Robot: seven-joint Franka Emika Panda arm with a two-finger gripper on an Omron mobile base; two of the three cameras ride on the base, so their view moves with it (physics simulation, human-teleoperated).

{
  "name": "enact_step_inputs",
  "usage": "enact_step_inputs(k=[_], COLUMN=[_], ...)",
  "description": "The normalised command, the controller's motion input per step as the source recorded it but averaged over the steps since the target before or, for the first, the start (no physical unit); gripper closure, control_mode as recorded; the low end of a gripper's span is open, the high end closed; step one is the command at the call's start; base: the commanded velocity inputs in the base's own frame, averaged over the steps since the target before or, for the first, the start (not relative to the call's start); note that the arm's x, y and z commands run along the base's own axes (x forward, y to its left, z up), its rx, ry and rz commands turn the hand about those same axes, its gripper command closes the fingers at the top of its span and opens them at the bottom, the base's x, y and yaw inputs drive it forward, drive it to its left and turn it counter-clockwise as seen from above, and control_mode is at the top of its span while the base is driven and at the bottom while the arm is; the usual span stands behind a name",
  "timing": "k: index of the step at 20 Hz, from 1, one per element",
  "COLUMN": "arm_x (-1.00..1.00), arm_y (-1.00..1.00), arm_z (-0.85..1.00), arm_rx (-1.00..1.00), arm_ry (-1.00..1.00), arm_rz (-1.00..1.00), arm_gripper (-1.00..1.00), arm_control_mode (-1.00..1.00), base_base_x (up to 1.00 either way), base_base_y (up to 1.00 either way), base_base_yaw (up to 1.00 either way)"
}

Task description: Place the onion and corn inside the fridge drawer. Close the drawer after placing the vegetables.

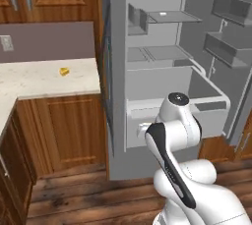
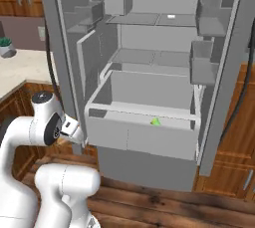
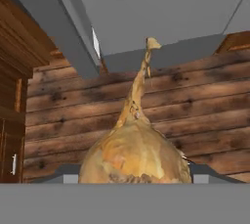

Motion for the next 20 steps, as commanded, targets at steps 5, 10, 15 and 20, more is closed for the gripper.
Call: enact_step_inputs(k=[5,10,15,20], arm_x=[0.0,0.0,0.0,0.0], arm_y=[0.0,0.0,0.0,0.0], arm_z=[0.0,0.0,0.0,0.0], arm_rx=[0.0,0.0,0.0,0.0], arm_ry=[0.0,0.0,0.0,0.0], arm_rz=[0.0,0.0,0.0,0.0], arm_gripper=[1.0,1.0,1.0,1.0], arm_control_mode=[1.0,1.0,1.0,1.0], base_base_x=[0.6,0.9,0.93,1.0], base_base_y=[-1.0,-0.82,-0.69,-0.09], base_base_yaw=[0.09,0.27,0.27,-0.07])
